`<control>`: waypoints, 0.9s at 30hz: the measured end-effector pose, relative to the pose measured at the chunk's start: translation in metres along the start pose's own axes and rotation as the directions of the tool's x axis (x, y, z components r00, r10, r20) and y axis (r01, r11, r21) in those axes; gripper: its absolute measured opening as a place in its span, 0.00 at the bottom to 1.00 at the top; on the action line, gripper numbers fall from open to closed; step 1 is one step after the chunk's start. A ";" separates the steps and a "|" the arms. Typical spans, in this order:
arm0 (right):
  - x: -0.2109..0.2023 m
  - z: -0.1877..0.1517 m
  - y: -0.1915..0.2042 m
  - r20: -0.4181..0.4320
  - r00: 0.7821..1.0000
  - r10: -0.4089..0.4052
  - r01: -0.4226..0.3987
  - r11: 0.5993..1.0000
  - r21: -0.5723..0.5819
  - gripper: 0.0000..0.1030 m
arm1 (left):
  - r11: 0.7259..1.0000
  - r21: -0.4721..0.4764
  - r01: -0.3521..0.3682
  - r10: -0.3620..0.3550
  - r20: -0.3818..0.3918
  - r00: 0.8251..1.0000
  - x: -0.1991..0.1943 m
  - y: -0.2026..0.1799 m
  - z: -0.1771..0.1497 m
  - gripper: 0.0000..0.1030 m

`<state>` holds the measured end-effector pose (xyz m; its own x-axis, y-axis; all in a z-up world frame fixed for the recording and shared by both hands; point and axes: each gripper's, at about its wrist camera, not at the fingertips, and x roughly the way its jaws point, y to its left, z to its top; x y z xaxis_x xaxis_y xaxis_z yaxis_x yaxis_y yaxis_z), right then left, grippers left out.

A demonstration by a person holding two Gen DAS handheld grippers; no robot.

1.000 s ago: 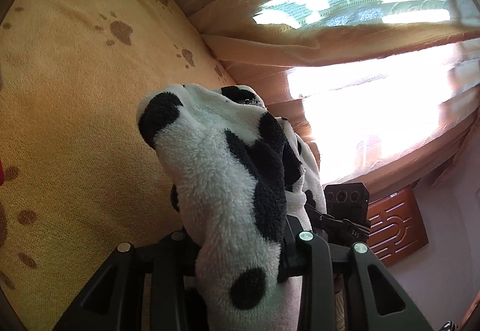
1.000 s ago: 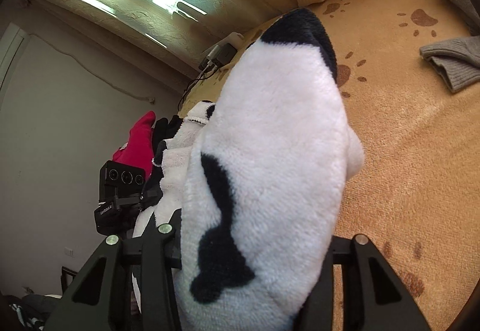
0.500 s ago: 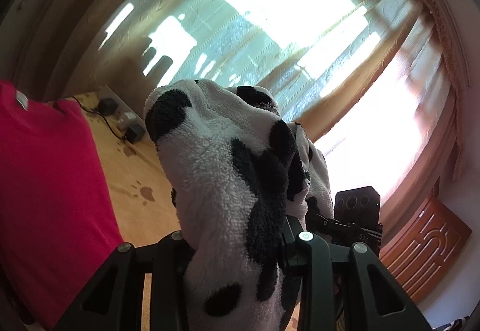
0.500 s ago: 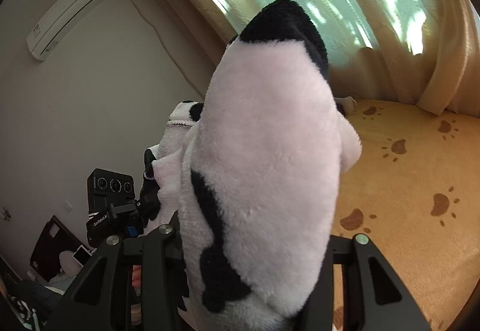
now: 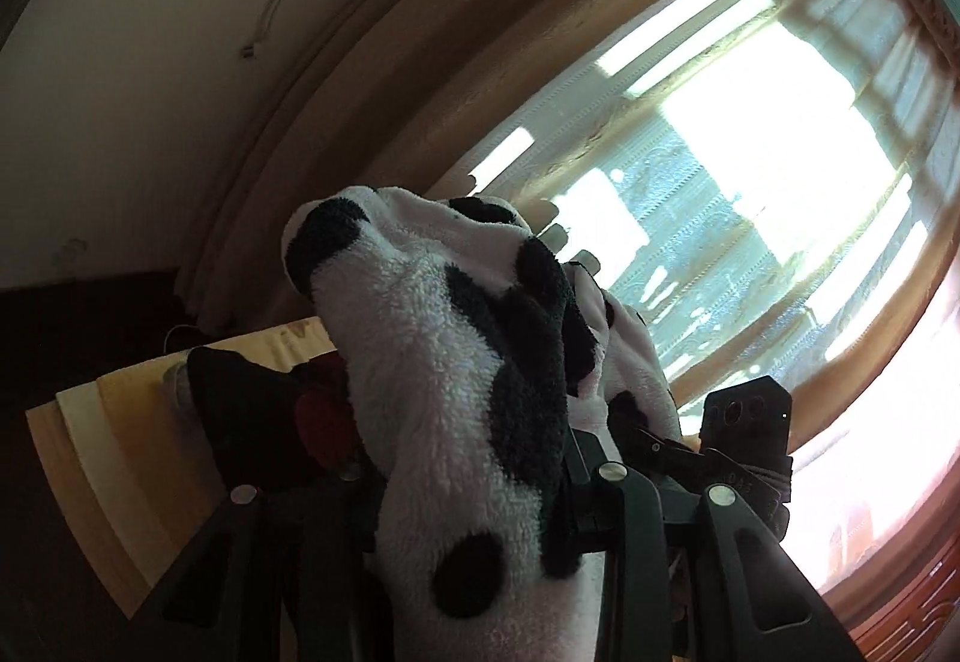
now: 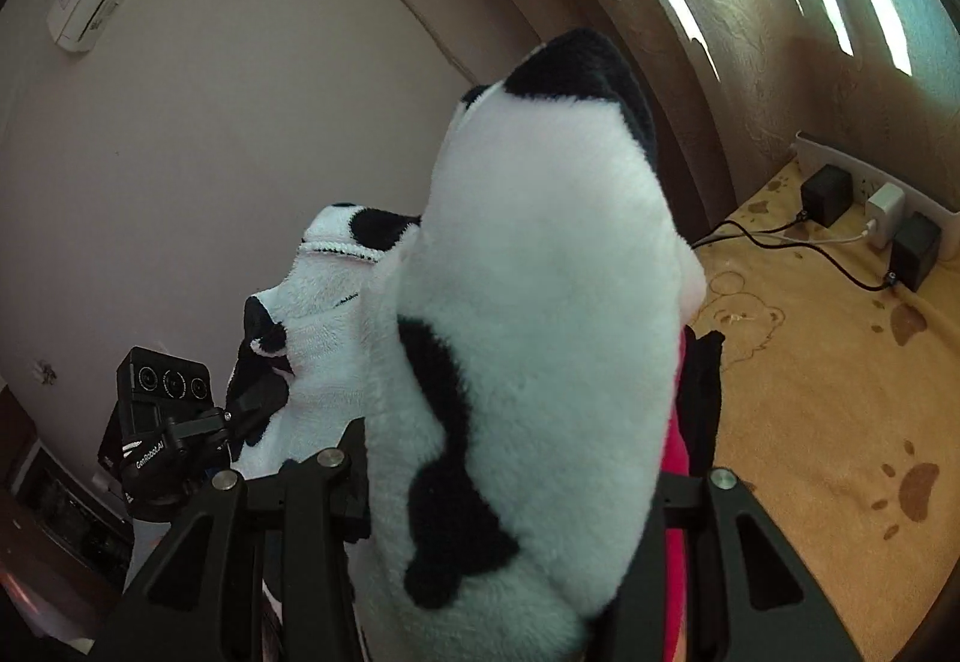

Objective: Fold clothes
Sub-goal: 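Lift the folded fleece with both grippers and carry it toward the red garment, then lower the fleece onto the folded red garment with both grippers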

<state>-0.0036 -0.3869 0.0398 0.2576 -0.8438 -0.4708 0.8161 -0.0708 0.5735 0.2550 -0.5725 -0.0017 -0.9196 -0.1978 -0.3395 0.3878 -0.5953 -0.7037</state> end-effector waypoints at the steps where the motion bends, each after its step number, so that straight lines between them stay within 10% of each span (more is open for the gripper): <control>1: 0.012 0.002 -0.007 -0.019 1.000 -0.003 0.003 1.000 0.002 0.47 | 1.000 -0.002 -0.020 0.020 0.000 1.000 0.005 0.009 -0.002 0.36; 4: 0.036 0.007 -0.023 -0.034 0.999 -0.039 0.039 0.999 0.003 0.56 | 0.999 -0.028 -0.035 0.035 -0.001 0.999 0.016 0.025 -0.006 0.42; 6: 0.048 0.008 -0.033 -0.044 0.994 -0.099 0.099 0.995 -0.016 0.81 | 0.998 -0.045 -0.034 0.034 -0.003 0.999 0.020 0.034 -0.010 0.50; 12: 0.056 0.018 -0.056 -0.036 0.998 -0.060 0.064 0.992 0.105 0.88 | 0.991 -0.131 -0.004 0.002 -0.015 1.000 0.014 0.047 -0.013 0.64; 16: 0.014 0.029 -0.033 0.104 0.984 -0.148 0.139 0.986 0.089 0.88 | 0.988 -0.149 -0.047 0.048 0.004 0.999 -0.001 0.043 -0.002 0.69; 22: -0.025 0.037 0.045 0.366 0.888 -0.278 0.344 0.930 -0.130 1.00 | 0.990 -0.045 -0.137 0.138 0.033 0.990 -0.014 0.014 0.008 0.71; 27: 0.006 0.019 0.114 0.361 0.889 -0.283 0.401 0.862 -0.311 1.00 | 0.993 -0.042 -0.109 0.112 0.053 0.992 -0.024 0.004 0.017 0.76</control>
<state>0.0812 -0.4102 0.1155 -0.1887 -0.9217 -0.3388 0.9674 -0.2339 0.0975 0.2772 -0.5836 0.0144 -0.8726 -0.3042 -0.3821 0.4884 -0.5372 -0.6877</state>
